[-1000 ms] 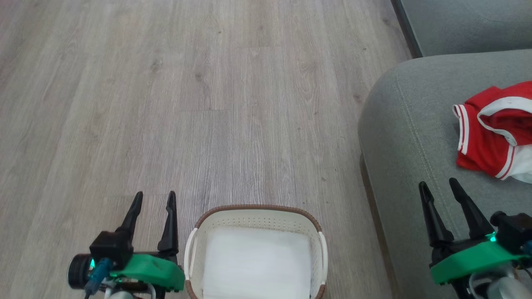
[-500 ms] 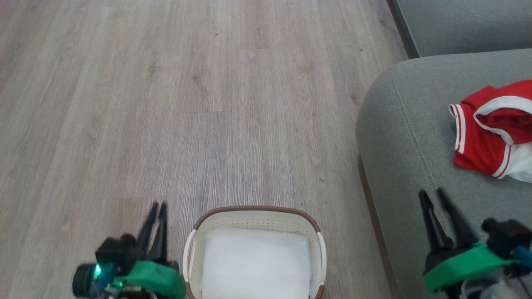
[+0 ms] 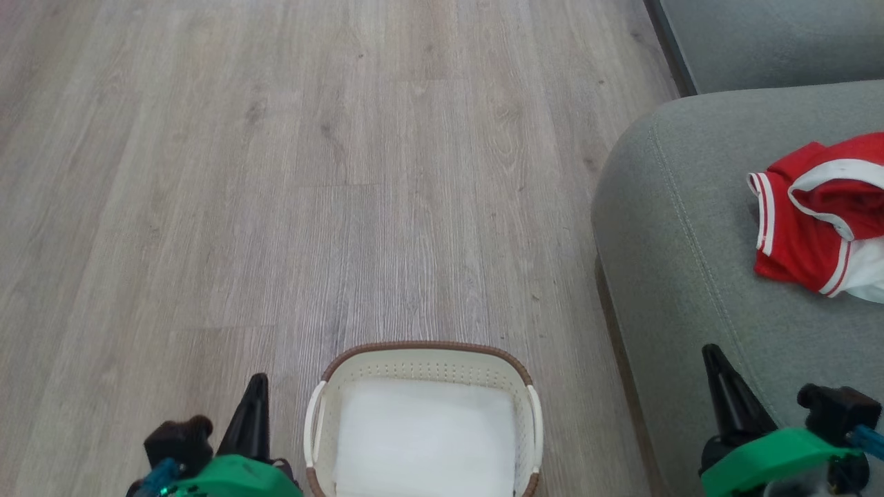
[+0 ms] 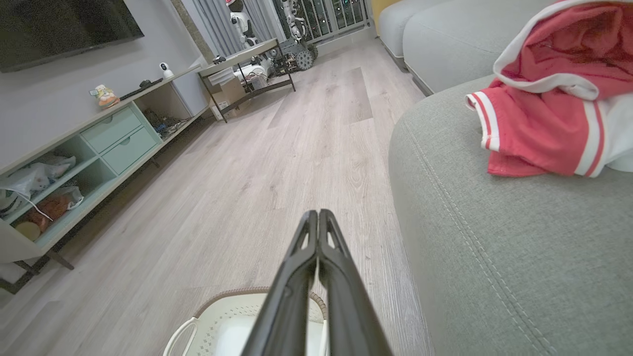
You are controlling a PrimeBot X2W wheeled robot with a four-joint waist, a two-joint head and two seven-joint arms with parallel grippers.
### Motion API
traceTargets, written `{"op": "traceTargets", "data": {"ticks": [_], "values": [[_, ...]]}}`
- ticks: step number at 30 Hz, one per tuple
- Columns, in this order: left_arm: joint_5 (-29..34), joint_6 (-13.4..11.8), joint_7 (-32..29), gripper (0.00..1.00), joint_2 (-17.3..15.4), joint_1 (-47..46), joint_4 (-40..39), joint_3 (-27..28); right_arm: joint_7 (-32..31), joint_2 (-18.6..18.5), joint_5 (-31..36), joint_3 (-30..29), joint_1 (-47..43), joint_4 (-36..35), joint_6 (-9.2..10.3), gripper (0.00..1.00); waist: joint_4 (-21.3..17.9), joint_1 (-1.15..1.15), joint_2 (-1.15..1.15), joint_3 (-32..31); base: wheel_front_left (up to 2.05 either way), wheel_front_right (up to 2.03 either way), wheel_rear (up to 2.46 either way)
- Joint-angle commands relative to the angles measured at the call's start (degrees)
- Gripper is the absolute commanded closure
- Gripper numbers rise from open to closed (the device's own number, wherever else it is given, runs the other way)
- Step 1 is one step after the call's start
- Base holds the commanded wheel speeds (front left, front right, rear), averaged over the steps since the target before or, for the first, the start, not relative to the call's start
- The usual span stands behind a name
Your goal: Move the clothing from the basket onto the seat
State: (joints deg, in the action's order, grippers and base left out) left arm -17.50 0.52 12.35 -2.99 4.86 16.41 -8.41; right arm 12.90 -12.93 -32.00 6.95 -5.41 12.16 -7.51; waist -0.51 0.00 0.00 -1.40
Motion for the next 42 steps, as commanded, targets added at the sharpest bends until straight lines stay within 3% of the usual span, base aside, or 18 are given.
{"op": "traceTargets", "data": {"ticks": [1,42], "values": [[-1.6,0.3,-0.3,1.0,0.0,-3.0,-2.0,1.2,-0.5,-0.4,-1.5,-1.0,2.5,-1.6,0.0,1.0,0.0,0.0,0.0,0.0,0.0,0.0,0.0],[-27.8,2.7,-6.9,1.0,-0.1,-5.8,-2.1,6.0,-6.8,2.9,-23.0,-4.9,5.7,-0.4,0.01,1.0,0.2,0.0,0.0,0.6,0.0,0.0,0.0]]}}
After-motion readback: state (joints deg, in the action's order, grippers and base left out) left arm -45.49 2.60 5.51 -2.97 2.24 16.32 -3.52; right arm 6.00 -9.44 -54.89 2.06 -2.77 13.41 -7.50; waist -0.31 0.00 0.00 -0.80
